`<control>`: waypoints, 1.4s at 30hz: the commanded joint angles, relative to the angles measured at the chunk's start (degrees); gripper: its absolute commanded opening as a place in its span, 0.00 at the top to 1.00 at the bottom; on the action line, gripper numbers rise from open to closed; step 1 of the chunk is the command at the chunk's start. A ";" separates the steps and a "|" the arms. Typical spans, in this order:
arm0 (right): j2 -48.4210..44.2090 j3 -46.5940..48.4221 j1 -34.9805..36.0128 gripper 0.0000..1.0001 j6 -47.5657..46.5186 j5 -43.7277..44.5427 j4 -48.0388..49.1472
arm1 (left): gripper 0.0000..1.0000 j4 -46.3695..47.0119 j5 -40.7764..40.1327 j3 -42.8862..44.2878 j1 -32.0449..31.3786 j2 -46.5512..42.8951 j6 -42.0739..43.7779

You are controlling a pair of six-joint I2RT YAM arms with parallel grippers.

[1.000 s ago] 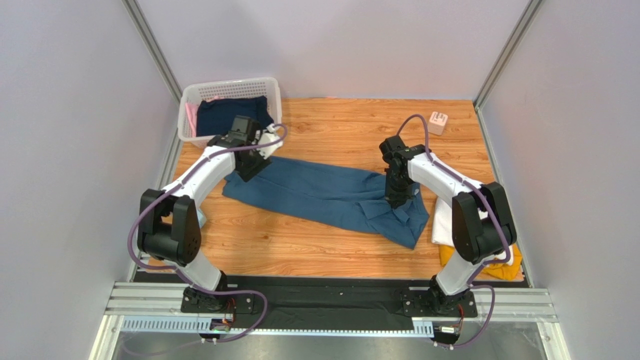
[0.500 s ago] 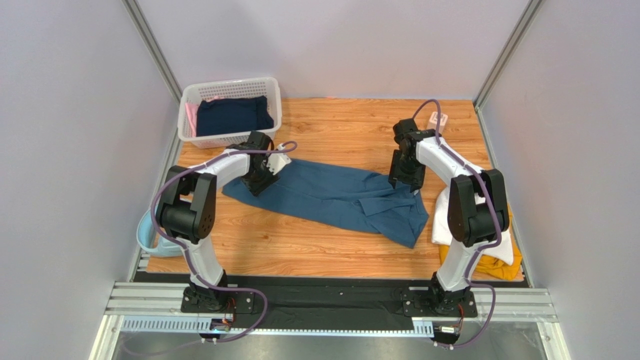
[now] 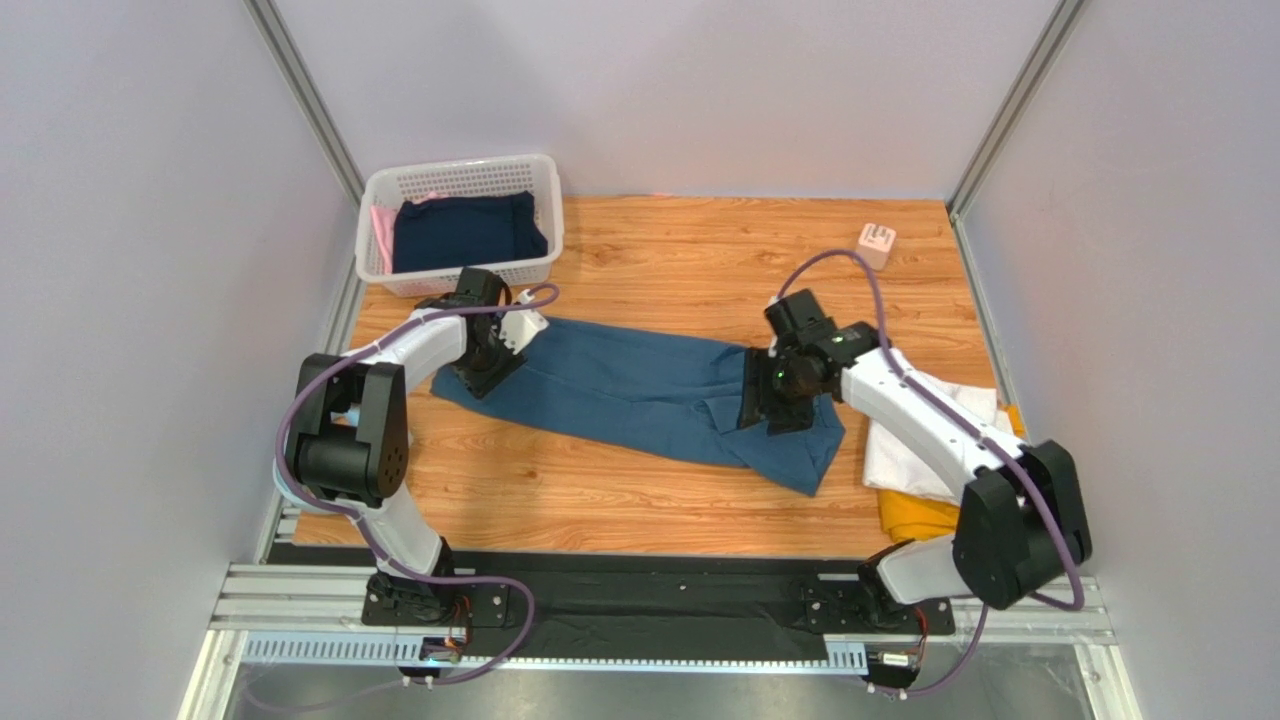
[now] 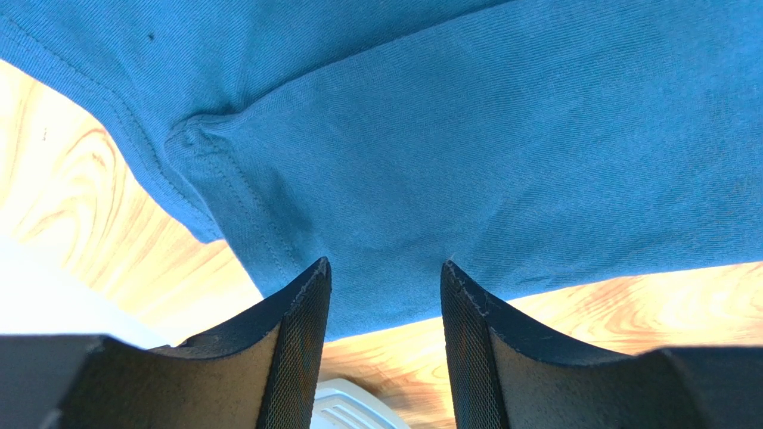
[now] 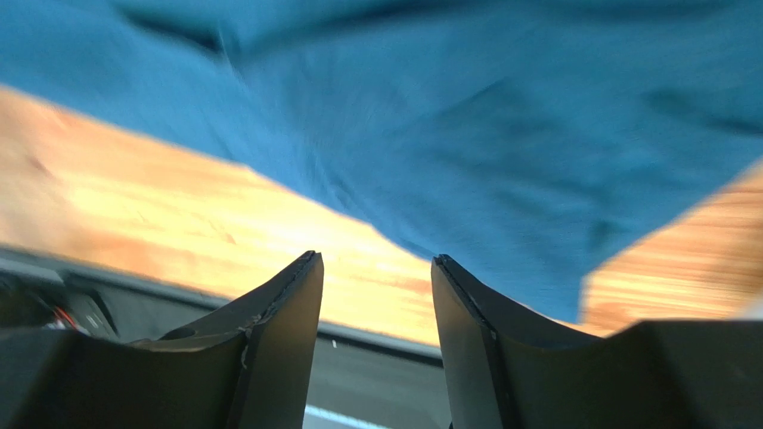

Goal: Fold and stack the t-shirts
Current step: Fold the other side of the tshirt into a rectangle

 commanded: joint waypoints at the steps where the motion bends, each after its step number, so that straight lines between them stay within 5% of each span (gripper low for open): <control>1: 5.64 -2.49 5.95 0.49 1.96 -5.08 5.63 | 0.45 -1.66 1.95 0.82 -0.15 -2.33 -0.68; 11: 15.76 2.96 9.83 0.61 0.47 -0.51 6.95 | 0.46 -2.11 1.87 0.21 -0.15 -3.38 -1.65; 30: 24.20 12.28 8.08 0.65 -1.64 3.80 5.81 | 0.46 1.49 -0.06 -5.33 -0.06 -5.84 0.37; 42: 35.52 36.17 0.70 0.69 -5.68 9.25 0.01 | 0.46 0.71 -0.33 -6.91 0.12 -8.65 1.07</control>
